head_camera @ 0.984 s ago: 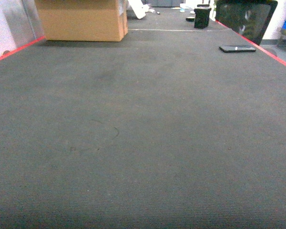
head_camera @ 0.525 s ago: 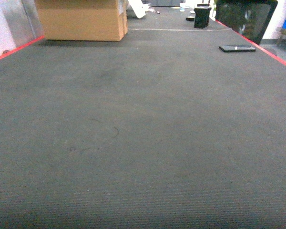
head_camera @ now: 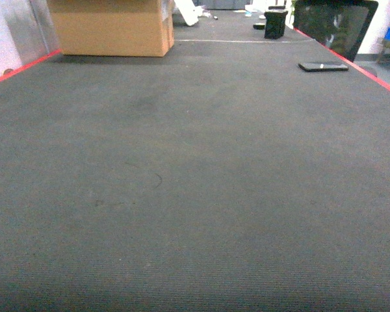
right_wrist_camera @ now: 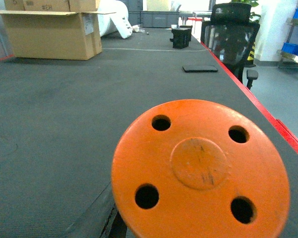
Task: Sort blue parts and orange caps into right shelf containers
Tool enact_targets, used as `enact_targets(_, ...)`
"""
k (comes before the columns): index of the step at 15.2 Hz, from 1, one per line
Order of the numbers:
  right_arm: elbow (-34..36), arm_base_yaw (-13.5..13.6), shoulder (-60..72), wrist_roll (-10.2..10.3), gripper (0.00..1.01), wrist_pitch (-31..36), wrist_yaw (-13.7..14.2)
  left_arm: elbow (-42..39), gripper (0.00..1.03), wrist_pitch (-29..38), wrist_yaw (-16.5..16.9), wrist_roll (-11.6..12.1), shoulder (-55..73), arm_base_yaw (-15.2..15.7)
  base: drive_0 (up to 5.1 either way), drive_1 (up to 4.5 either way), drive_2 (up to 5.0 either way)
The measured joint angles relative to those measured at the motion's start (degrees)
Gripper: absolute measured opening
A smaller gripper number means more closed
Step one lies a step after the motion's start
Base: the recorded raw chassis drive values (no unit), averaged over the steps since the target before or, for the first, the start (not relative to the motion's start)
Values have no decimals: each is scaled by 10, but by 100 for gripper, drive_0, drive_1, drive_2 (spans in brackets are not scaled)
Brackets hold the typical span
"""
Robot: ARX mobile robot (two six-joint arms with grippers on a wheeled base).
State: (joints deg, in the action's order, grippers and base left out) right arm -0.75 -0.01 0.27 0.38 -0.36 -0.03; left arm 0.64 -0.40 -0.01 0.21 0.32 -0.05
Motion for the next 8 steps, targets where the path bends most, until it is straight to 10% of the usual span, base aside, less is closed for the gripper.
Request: enact_targets(8, 0, 0, 0, 0, 44, 0, 0, 0, 42, 0, 0, 0, 0, 0, -45, -45, -45)
